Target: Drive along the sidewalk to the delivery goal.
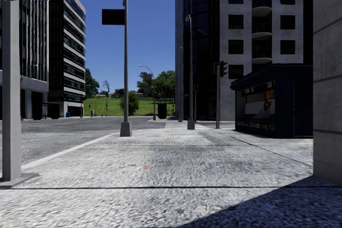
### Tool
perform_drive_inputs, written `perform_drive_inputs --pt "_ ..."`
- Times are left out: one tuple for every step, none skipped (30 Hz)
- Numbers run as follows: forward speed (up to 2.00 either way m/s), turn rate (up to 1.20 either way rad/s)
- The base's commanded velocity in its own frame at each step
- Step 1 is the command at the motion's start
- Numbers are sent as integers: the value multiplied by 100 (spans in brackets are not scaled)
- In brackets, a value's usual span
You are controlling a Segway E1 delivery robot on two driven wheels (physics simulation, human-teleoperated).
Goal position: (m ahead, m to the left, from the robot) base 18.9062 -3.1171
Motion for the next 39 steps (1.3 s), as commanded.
perform_drive_inputs --pt "200 0" --pt "200 0" --pt "200 0" --pt "200 0" --pt "200 0" --pt "200 0" --pt "200 0" --pt "200 0" --pt "200 0" --pt "200 0" --pt "200 0" --pt "200 0" --pt "200 0" --pt "200 0" --pt "200 0" --pt "200 0" --pt "200 0" --pt "200 0" --pt "200 0" --pt "200 0" --pt "200 0" --pt "200 0" --pt "200 0" --pt "200 0" --pt "200 0" --pt "200 0" --pt "200 0" --pt "200 0" --pt "200 0" --pt "200 0" --pt "200 0" --pt "200 0" --pt "200 0" --pt "200 0" --pt "200 0" --pt "200 0" --pt "200 0" --pt "200 0" --pt "200 0"
